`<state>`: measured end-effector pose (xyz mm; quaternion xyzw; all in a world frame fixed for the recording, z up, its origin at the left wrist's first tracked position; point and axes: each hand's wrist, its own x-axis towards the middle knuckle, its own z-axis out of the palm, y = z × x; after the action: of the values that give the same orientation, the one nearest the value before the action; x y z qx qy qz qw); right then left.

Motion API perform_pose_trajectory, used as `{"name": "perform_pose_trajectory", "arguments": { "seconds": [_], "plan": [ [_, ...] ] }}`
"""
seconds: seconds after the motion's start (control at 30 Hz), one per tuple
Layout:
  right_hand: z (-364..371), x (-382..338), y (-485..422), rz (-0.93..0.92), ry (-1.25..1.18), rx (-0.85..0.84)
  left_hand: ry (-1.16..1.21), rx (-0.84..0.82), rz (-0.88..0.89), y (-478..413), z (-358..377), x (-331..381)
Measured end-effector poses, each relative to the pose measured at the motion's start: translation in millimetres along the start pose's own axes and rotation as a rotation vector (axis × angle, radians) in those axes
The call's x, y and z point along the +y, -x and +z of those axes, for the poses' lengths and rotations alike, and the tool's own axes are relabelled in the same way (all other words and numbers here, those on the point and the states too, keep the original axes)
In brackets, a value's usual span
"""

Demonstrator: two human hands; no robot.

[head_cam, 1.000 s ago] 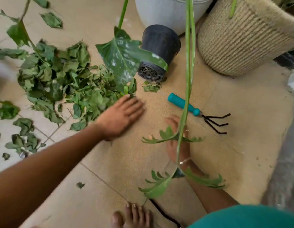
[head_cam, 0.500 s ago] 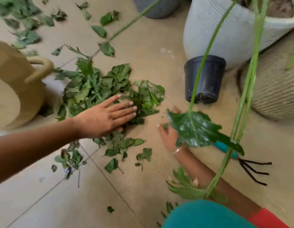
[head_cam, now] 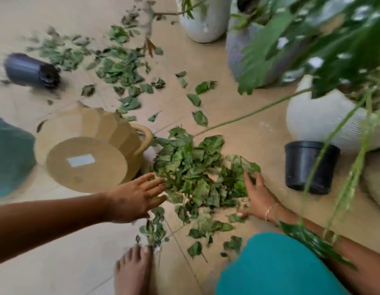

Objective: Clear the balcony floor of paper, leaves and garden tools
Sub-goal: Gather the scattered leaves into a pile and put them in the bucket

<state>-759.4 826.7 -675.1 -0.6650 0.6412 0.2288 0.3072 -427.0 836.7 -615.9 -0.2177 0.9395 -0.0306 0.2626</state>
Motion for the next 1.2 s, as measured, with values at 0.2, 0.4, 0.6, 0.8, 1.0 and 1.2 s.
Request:
{"name": "perform_pose_trajectory", "arguments": {
  "seconds": [0.2,0.4,0.6,0.8,1.0,1.2],
  "plan": [
    [-35.8,-72.3,-45.5,-0.058,-0.243,-0.080,0.084,-0.086,-0.120,-51.5,13.4,-1.5],
    [-71.2,-117.9,-19.3,-0.428,0.492,0.277,0.101,0.031,-0.197,-29.7,34.0,-27.6],
    [40.5,-167.1,2.0,-1.142,0.703,0.245,0.899,-0.179,-0.787,4.6,83.4,142.5],
    [66.8,-177.3,-41.2,-1.380,0.878,0.296,0.909,-0.226,-1.033,-6.3,206.7,184.1],
    [33.5,-181.4,-64.2,-1.149,0.751,0.477,1.234,-0.074,-1.215,-5.6,112.6,191.1],
    [66.2,-223.8,-54.3,-1.361,0.877,0.354,0.818,-0.244,-1.065,-21.3,309.0,189.0]
  ]
}}
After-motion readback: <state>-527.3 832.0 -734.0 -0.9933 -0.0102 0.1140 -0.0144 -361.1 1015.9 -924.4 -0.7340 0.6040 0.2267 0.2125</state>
